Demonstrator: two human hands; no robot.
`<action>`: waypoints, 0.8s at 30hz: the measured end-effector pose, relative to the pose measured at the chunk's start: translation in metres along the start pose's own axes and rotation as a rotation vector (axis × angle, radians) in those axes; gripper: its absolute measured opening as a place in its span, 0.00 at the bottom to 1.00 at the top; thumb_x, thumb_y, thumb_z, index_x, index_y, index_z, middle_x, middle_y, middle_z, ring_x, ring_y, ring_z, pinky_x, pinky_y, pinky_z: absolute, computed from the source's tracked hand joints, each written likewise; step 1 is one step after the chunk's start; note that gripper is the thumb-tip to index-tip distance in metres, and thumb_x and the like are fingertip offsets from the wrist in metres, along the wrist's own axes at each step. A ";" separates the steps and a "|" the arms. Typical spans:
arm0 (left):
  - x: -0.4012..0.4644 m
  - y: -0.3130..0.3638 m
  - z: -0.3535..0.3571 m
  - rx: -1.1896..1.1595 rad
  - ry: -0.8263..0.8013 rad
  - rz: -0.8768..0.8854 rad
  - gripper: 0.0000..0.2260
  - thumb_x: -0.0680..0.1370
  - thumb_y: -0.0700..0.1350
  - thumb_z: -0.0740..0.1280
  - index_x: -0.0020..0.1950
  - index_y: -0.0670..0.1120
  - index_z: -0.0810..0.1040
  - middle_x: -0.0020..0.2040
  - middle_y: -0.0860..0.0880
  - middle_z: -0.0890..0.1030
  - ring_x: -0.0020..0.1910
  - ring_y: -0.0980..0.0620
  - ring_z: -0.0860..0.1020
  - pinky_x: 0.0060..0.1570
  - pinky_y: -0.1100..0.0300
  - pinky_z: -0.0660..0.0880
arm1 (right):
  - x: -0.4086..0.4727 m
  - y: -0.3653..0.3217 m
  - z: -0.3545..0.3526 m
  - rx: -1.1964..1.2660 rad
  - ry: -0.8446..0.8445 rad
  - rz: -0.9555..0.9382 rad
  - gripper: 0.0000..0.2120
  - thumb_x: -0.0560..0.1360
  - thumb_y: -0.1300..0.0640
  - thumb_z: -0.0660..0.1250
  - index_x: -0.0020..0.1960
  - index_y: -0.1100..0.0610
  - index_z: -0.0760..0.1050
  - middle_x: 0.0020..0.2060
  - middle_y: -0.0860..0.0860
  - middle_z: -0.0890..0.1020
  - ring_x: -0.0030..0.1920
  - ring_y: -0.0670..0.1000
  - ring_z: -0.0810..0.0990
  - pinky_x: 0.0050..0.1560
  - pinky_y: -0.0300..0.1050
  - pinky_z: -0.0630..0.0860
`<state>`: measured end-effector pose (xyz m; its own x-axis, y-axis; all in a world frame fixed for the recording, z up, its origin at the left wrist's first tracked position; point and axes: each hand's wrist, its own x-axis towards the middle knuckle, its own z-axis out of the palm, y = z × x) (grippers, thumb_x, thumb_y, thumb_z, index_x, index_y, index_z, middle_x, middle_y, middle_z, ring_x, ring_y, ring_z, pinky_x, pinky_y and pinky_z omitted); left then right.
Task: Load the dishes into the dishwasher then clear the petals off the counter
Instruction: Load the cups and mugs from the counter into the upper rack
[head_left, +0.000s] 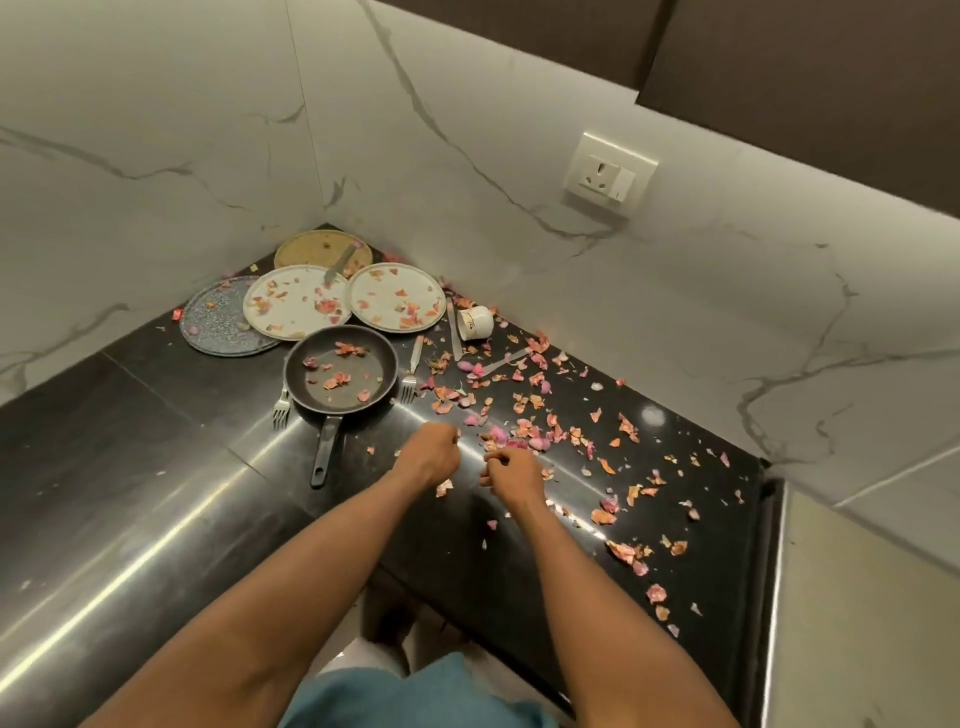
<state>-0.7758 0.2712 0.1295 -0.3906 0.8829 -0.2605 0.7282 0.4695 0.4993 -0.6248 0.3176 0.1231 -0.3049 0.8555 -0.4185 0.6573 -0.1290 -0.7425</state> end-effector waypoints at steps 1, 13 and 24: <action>0.010 0.001 -0.004 0.006 -0.011 0.010 0.07 0.79 0.40 0.61 0.45 0.45 0.78 0.45 0.45 0.81 0.44 0.46 0.79 0.44 0.53 0.77 | 0.006 -0.002 0.001 0.009 0.005 0.004 0.11 0.81 0.61 0.64 0.43 0.50 0.79 0.41 0.52 0.85 0.42 0.50 0.86 0.53 0.56 0.84; 0.158 0.004 -0.031 0.028 -0.031 0.146 0.11 0.78 0.39 0.66 0.60 0.43 0.80 0.55 0.43 0.81 0.54 0.44 0.79 0.56 0.49 0.79 | 0.067 -0.030 0.015 0.078 0.063 0.130 0.09 0.83 0.59 0.65 0.50 0.49 0.81 0.43 0.51 0.86 0.44 0.50 0.86 0.54 0.57 0.84; 0.266 0.009 -0.058 0.134 0.140 0.272 0.29 0.72 0.41 0.75 0.72 0.42 0.70 0.72 0.38 0.66 0.69 0.38 0.67 0.65 0.45 0.72 | 0.089 -0.059 0.014 0.082 0.087 0.076 0.09 0.83 0.62 0.64 0.54 0.53 0.82 0.44 0.51 0.86 0.44 0.48 0.86 0.53 0.51 0.84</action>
<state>-0.9063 0.5102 0.1123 -0.2388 0.9710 -0.0117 0.8803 0.2216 0.4196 -0.6999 0.3941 0.1227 -0.1931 0.8818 -0.4303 0.6166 -0.2321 -0.7523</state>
